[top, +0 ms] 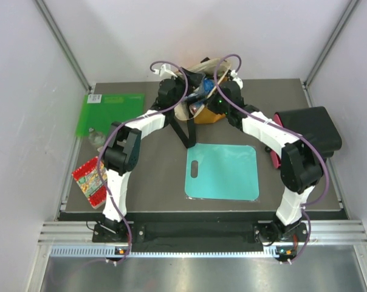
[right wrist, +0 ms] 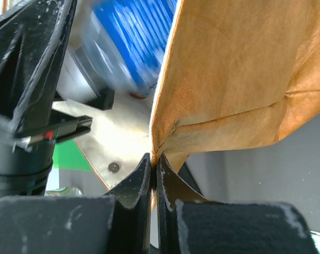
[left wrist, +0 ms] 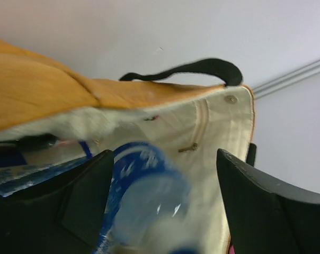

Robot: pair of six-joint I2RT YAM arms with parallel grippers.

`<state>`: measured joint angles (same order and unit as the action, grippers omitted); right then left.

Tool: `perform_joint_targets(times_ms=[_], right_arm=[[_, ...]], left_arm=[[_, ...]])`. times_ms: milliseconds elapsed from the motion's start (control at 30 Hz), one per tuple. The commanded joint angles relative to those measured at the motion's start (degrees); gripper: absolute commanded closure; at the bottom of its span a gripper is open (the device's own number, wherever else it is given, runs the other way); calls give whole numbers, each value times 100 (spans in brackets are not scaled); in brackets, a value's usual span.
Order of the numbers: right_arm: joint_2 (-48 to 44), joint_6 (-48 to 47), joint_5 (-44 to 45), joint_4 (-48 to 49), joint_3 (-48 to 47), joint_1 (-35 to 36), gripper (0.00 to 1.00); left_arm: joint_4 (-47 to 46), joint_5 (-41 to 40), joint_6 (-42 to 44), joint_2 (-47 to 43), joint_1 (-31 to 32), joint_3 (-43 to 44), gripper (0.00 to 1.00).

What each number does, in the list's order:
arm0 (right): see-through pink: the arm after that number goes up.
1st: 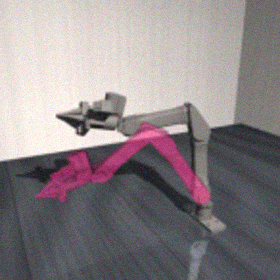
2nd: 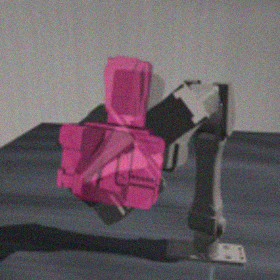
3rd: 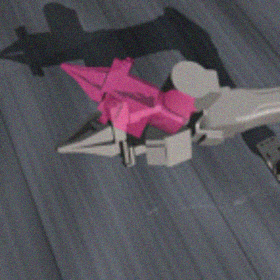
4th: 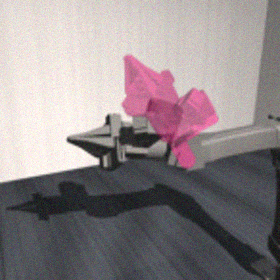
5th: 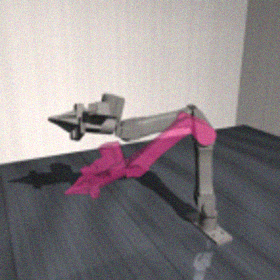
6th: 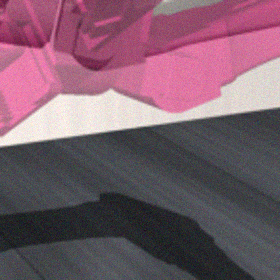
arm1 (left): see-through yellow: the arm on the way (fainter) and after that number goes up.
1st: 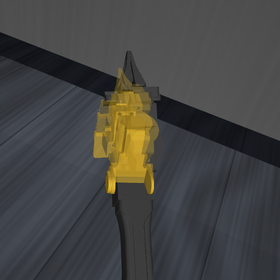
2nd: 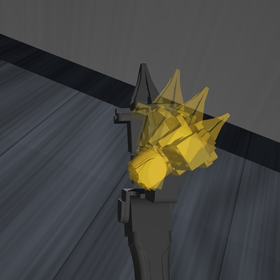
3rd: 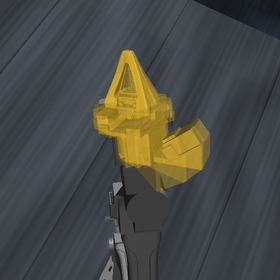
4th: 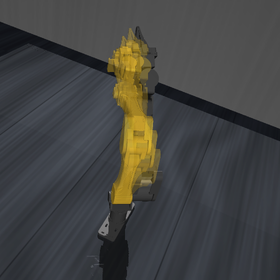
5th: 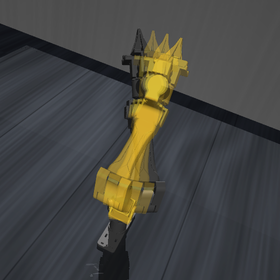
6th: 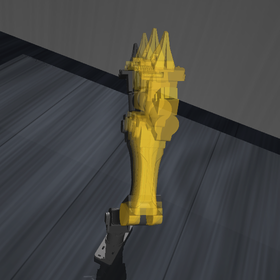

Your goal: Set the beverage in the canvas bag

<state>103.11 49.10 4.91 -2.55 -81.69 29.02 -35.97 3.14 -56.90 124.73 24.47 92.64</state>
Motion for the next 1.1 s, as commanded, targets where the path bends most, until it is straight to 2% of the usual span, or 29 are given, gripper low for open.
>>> perform_joint_targets(times_ms=[0,67,367,567,667,833,867,933,1067], right_arm=[[-1003,223,-464,1608,-277,25,100],[-1021,214,-473,1556,-277,16,100],[-1188,188,-456,1468,-137,-36,100],[-1249,196,-473,1204,-347,-89,100],[-1276,214,-779,1256,-488,-89,100],[-907,171,-1290,1265,-1469,-80,100],[-828,135,-1317,1274,-1603,-80,100],[-775,73,-1308,1353,-1927,-80,100],[-495,-23,-1290,1108,-2745,-72,100]], left_arm=[[9,336,223,-589,40,17,12],[290,328,329,-782,40,-26,9],[784,21,943,-1757,40,-817,9],[1969,-103,1698,-2479,40,-879,9],[2716,-260,2050,-2856,40,-888,9],[3569,-1199,2412,-3673,23,-1204,10],[4092,-1358,2517,-3744,5,-1196,11],[4456,-1753,2553,-3868,-47,-1170,12],[5029,-1624,2263,-3833,-284,-1125,17]])
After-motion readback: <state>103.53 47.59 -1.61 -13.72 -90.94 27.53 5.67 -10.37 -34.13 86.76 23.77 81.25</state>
